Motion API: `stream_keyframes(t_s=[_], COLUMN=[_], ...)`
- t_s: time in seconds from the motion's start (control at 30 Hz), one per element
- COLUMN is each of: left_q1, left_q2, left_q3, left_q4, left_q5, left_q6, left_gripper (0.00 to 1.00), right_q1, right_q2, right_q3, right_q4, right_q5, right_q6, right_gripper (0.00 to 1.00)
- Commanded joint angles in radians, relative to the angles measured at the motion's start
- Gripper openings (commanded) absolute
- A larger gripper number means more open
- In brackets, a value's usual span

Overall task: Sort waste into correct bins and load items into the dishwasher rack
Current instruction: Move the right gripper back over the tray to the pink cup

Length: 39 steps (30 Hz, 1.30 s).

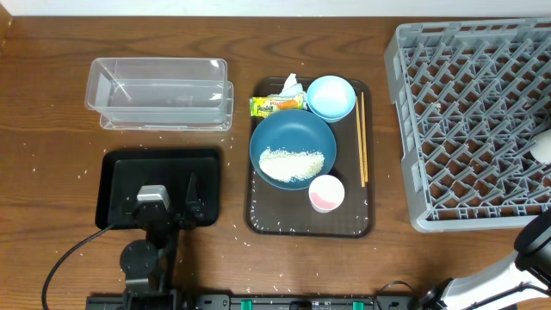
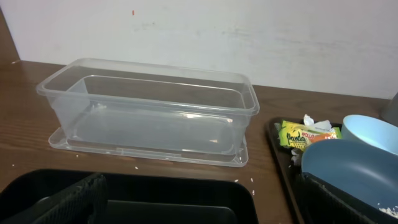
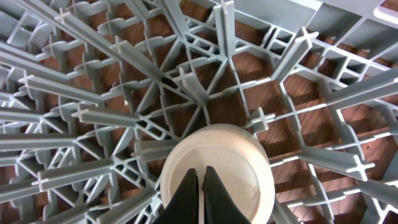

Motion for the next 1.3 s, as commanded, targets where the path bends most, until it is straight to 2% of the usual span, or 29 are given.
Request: stream_keyframes(t_s=[0.0, 0.1, 0.3, 0.4, 0.43, 0.47, 0.5, 0.53, 0.6, 0.73, 0.87, 1.0, 1.1, 1.2, 1.27], left_q1=[-0.004, -0.004, -0.004, -0.004, -0.004, -0.004, -0.004, -0.004, -0.004, -0.004, -0.004, -0.004, -0.004, -0.004, -0.004], left_q2=[-0.006, -0.006, -0.006, -0.006, -0.006, -0.006, -0.006, -0.006, -0.006, -0.006, -0.006, -0.006, -0.006, -0.006, -0.006], left_q3=[-0.027, -0.027, -0.027, -0.027, -0.027, -0.027, -0.027, -0.027, -0.027, -0.027, -0.027, -0.027, -0.027, -0.027, -0.027], left_q4=[-0.018, -0.018, -0.018, -0.018, -0.018, -0.018, -0.018, -0.018, -0.018, -0.018, -0.018, -0.018, -0.018, -0.018, -0.018], left_q5=[-0.001, 0.000, 0.000, 0.000, 0.000, 0.000, 0.000, 0.000, 0.000, 0.000, 0.000, 0.000, 0.000, 0.000, 0.000], left_q6=[0.010, 0.010, 0.010, 0.010, 0.010, 0.010, 0.010, 0.010, 0.010, 0.010, 0.010, 0.010, 0.010, 0.010, 0.010], left_gripper=[0.98, 0.98, 0.98, 0.98, 0.98, 0.98, 0.98, 0.98, 0.98, 0.98, 0.98, 0.98, 0.98, 0.98, 0.98], right_q1=[0.014, 0.014, 0.020, 0.050, 0.070, 0.097, 0.128, 0.166, 0.238, 0.450, 0.684, 0.924, 1.089, 1.215, 1.278], right_q2=[-0.040, -0.113, -0.290, -0.363, -0.385, -0.403, -0.420, -0.433, -0.445, -0.439, -0.418, -0.393, -0.361, -0.310, -0.268], right_q3=[0.019, 0.022, 0.022, 0.022, 0.022, 0.022, 0.022, 0.022, 0.022, 0.018, 0.011, 0.011, 0.011, 0.011, 0.011], right_q4=[-0.020, -0.029, -0.026, -0.055, -0.076, -0.106, -0.142, -0.185, -0.273, -0.480, -0.587, -0.613, -0.600, -0.602, -0.605], right_q5=[-0.044, -0.177, -0.704, -0.814, -0.826, -0.827, -0.827, -0.827, -0.817, -0.677, -0.504, -0.389, -0.237, -0.091, -0.063], right_q6=[0.006, 0.006, 0.005, -0.009, -0.028, -0.054, -0.093, -0.141, -0.216, -0.313, -0.312, -0.303, -0.225, -0.155, -0.146], right_gripper=[0.05, 0.10, 0.17, 0.18, 0.24, 0.34, 0.53, 0.66, 0.71, 0.69, 0.62, 0.61, 0.61, 0.61, 0.62])
